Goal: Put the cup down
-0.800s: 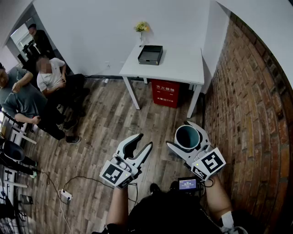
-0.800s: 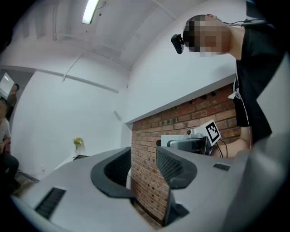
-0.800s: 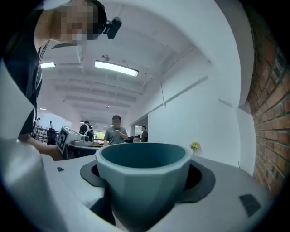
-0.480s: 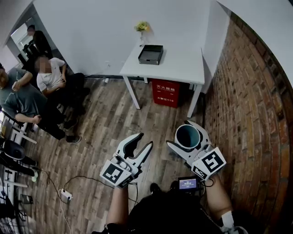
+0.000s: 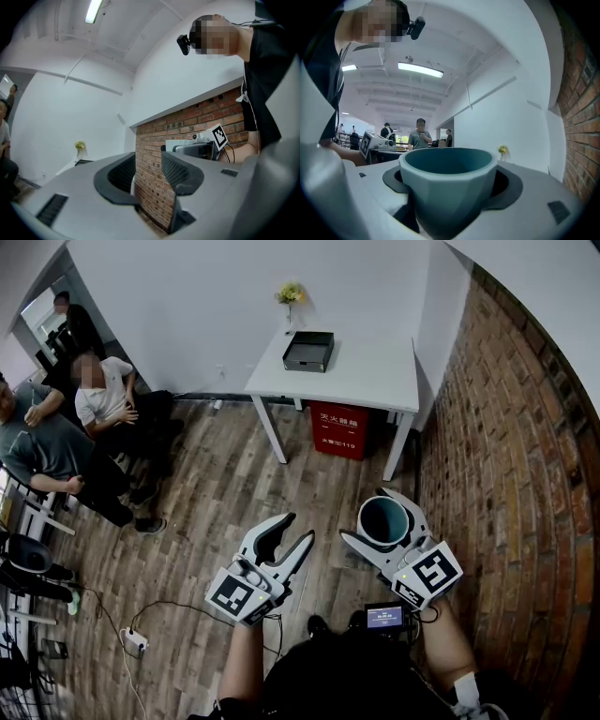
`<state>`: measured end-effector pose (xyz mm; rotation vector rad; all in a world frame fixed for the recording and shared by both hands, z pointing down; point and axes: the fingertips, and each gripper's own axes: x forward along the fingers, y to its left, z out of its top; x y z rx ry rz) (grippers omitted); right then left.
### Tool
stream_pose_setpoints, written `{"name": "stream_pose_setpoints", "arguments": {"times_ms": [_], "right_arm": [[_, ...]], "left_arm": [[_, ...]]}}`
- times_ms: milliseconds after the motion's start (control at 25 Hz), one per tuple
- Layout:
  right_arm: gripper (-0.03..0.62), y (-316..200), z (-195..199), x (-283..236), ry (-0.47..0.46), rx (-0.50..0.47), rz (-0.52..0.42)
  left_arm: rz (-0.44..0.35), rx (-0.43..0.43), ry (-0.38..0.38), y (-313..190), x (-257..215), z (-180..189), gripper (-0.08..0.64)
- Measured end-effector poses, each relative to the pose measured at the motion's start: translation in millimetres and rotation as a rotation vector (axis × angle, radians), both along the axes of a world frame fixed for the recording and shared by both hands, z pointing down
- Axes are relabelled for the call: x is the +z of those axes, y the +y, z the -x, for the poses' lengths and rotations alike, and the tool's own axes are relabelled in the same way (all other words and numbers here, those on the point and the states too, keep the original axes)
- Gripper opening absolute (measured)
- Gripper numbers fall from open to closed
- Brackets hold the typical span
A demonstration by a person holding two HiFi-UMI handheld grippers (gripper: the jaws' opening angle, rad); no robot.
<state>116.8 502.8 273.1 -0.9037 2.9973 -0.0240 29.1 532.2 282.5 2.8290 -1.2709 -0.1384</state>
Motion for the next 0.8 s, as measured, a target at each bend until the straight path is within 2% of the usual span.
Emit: {"name": "stream_pose_setpoints", "arguments": {"times_ms": [200,400,800], "right_arm": [[0.410,-0.2,4.6,1.4,0.007,-0.001,0.001],[0.410,0.7,13.6,2.6,0.012,0.006,0.001],[0.410,3.7,46.9,5.9,0.018,0.047,0.009]], "left_arm": [[-0.003,0.011,-0.010,-0.4,2.6,3.0,0.164],[-0.015,0.025,-0.073,-0.4,7.2,8.5,0.164],[-0.019,0.081,-0.039,0.9,8.9,46.5,0.164]]}}
